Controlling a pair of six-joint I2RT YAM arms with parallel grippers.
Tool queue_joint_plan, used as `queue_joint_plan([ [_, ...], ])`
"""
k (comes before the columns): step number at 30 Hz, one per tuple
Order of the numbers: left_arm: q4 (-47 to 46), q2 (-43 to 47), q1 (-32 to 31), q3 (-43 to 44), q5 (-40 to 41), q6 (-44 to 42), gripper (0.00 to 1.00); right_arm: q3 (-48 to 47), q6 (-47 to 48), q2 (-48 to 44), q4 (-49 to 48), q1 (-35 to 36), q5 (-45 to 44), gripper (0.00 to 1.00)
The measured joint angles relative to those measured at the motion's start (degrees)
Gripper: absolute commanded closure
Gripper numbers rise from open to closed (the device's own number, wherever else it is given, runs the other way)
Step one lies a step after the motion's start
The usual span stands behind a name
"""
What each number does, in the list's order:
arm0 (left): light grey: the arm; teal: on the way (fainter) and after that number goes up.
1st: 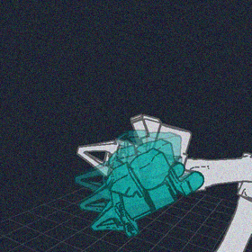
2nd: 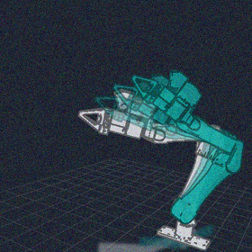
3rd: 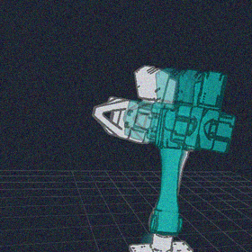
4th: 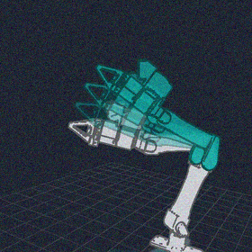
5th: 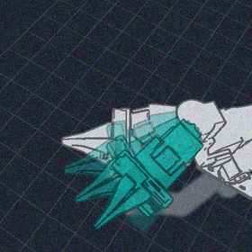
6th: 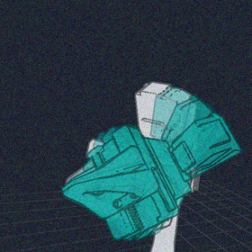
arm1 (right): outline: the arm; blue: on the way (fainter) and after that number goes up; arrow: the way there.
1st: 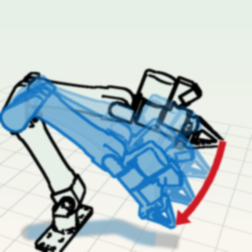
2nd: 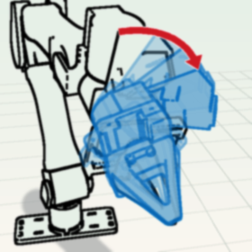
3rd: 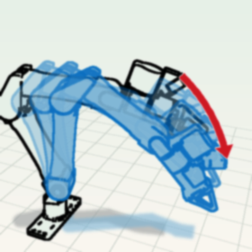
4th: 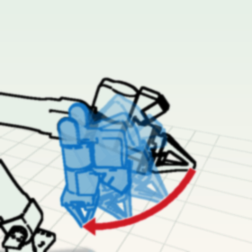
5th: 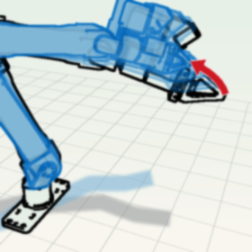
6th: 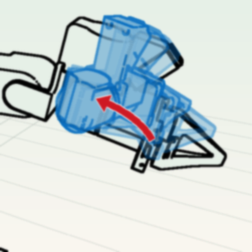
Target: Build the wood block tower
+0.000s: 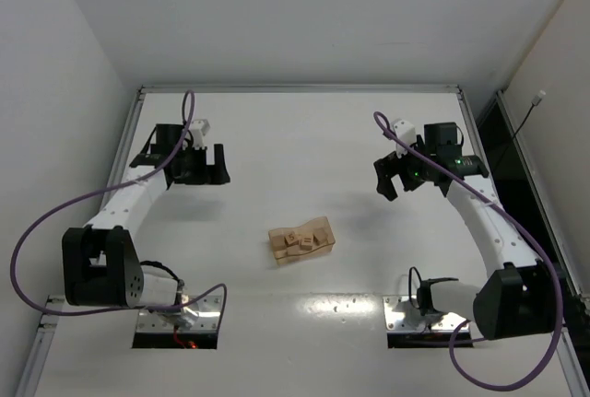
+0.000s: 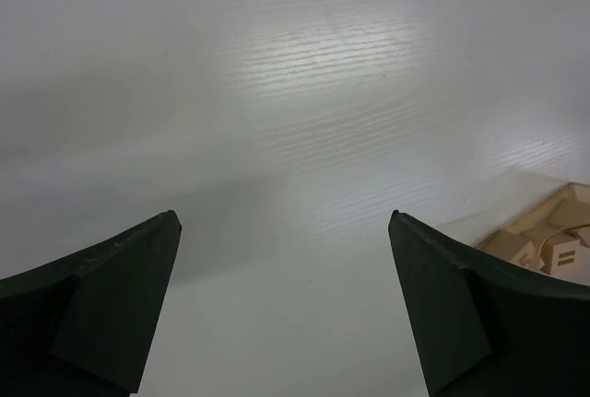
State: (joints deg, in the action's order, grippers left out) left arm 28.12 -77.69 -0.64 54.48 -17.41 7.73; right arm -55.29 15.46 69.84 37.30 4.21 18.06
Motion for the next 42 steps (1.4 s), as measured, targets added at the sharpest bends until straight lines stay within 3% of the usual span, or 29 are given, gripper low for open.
queue_joint_plan([
  [6, 0.96, 0.28, 0.00, 0.59, 0.44, -0.90, 0.07, 0.02, 0.00, 0.00, 0.00, 0.00, 0.13, 0.00],
  [11, 3.93, 0.26, -1.95, 4.63, -0.63, -5.16, 0.19, 0.63, 0.00, -0.02, -0.52, 0.00, 0.04, 0.00],
  [14, 6.21, 0.26, -8.15, 7.69, 0.11, -8.87, 0.22, 0.96, 0.00, -0.02, -0.83, 0.00, -0.15, 0.00],
  [22, 11.45, 0.28, -34.97, 9.53, 3.48, -13.40, 0.29, 1.84, -0.04, -0.02, -1.31, 0.00, -1.81, 0.00],
  [27, 13.29, -0.26, -42.91, 9.01, 6.32, -14.64, 0.32, 1.92, -0.22, -0.02, -1.33, 0.00, -3.37, 0.00],
  [38, 11.96, -6.25, -45.35, 8.98, 11.78, -14.49, 0.39, 1.97, -0.26, -0.02, -1.31, -0.70, -4.37, 0.00],
  [42, 10.80, -7.39, -46.34, 8.68, 12.22, -14.27, 0.47, 1.97, -0.26, 0.00, -1.31, -0.70, -4.35, 0.00],
])
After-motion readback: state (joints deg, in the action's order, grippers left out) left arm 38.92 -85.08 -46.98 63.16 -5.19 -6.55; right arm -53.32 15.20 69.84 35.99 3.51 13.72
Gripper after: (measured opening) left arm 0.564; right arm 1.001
